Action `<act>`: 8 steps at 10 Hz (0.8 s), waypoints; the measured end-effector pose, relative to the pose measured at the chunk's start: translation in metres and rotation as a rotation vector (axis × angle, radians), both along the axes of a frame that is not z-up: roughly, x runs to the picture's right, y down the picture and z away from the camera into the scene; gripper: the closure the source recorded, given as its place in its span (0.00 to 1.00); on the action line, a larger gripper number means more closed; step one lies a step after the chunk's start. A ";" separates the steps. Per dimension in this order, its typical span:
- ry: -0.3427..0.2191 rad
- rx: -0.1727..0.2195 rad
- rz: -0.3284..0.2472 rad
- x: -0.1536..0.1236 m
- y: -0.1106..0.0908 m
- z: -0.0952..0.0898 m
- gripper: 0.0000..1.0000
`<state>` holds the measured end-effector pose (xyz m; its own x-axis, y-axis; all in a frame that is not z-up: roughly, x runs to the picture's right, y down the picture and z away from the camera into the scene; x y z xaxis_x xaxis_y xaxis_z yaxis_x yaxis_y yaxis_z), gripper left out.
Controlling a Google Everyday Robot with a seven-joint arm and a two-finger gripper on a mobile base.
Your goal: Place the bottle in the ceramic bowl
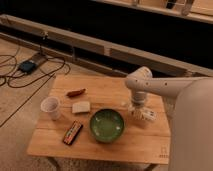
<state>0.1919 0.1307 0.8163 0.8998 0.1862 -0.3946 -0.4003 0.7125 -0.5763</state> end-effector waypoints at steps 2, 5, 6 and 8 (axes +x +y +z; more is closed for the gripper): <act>-0.084 0.017 -0.024 -0.034 -0.020 -0.018 1.00; -0.204 0.016 -0.058 -0.085 -0.027 -0.039 1.00; -0.255 0.008 -0.074 -0.108 -0.026 -0.045 1.00; -0.313 -0.006 -0.080 -0.133 -0.019 -0.052 1.00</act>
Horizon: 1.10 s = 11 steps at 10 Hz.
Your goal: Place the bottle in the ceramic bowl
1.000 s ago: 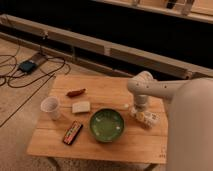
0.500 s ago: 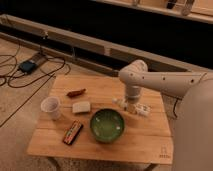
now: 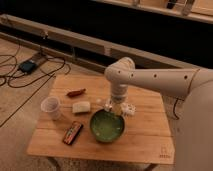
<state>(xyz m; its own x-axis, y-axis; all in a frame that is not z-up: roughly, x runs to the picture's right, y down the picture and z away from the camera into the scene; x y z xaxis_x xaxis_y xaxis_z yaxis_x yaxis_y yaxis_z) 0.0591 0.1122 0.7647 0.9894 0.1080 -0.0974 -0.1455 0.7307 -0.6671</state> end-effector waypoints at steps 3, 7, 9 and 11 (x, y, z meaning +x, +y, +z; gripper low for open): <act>-0.074 -0.019 0.012 -0.027 0.016 -0.004 0.96; -0.146 -0.036 0.056 -0.035 0.029 -0.001 0.57; -0.173 -0.041 0.061 -0.036 0.033 -0.001 0.37; -0.194 -0.044 0.056 -0.036 0.035 -0.002 0.21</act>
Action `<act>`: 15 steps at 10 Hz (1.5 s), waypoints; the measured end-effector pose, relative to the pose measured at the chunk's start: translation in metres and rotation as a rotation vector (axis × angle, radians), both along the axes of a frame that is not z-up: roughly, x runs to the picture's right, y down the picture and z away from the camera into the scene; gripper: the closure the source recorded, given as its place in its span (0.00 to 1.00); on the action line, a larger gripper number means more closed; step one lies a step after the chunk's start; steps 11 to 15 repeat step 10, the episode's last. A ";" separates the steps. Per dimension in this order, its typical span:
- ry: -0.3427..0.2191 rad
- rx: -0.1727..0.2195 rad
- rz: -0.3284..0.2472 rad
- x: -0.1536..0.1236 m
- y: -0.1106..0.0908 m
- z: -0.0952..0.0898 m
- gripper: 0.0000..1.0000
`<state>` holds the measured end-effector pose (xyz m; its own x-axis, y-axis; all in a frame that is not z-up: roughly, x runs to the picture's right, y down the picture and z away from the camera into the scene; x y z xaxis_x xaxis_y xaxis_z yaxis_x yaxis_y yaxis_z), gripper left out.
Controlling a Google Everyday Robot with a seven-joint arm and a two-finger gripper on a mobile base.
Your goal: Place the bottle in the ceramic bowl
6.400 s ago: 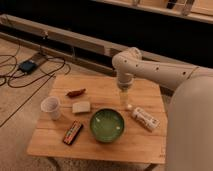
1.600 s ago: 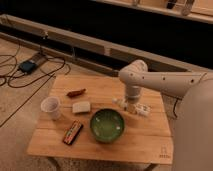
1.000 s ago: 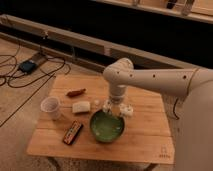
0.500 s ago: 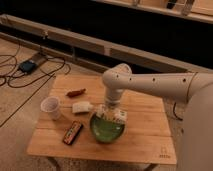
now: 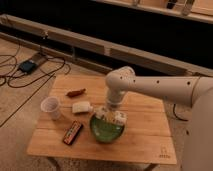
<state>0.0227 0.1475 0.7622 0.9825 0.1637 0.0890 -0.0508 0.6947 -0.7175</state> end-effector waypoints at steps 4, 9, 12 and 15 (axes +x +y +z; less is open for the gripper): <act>-0.046 0.001 -0.007 -0.004 0.000 -0.003 0.20; -0.052 0.000 -0.007 -0.004 0.000 -0.003 0.20; -0.052 0.000 -0.006 -0.004 0.001 -0.003 0.20; -0.052 0.000 -0.006 -0.004 0.001 -0.003 0.20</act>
